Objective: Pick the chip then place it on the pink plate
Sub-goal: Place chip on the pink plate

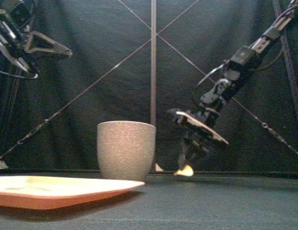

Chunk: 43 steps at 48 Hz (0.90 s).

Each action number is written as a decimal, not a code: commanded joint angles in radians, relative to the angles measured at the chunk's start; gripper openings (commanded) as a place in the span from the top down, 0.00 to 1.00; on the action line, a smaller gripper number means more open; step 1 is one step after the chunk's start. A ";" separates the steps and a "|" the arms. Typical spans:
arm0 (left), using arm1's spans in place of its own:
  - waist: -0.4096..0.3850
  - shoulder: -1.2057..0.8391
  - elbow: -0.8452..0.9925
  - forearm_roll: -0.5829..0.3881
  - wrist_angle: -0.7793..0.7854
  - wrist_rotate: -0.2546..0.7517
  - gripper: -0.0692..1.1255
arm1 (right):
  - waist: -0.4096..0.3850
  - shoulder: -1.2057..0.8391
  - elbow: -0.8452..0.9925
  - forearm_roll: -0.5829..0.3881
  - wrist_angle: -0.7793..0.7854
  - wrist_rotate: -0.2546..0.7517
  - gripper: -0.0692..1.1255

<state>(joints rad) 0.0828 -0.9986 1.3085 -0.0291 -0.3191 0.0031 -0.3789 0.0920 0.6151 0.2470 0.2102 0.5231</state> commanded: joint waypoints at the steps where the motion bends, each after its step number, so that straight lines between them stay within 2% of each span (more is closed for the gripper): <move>1: 0.003 0.003 -0.012 -0.003 -0.005 -0.003 0.91 | 0.074 -0.146 -0.008 -0.014 0.002 -0.002 0.59; 12: 0.003 0.003 -0.008 -0.003 -0.005 -0.005 0.91 | 0.279 -0.250 0.018 0.017 -0.037 0.000 0.59; 22: 0.003 0.003 -0.006 -0.003 -0.005 -0.005 0.91 | 0.440 -0.133 -0.008 0.031 -0.216 0.000 0.59; 30: 0.003 0.003 -0.008 -0.003 -0.005 -0.005 0.91 | 0.506 0.035 -0.133 0.023 -0.334 -0.002 0.59; 43: 0.003 0.003 -0.009 -0.003 -0.005 -0.002 0.91 | 0.537 0.278 -0.393 -0.029 -0.354 -0.002 0.58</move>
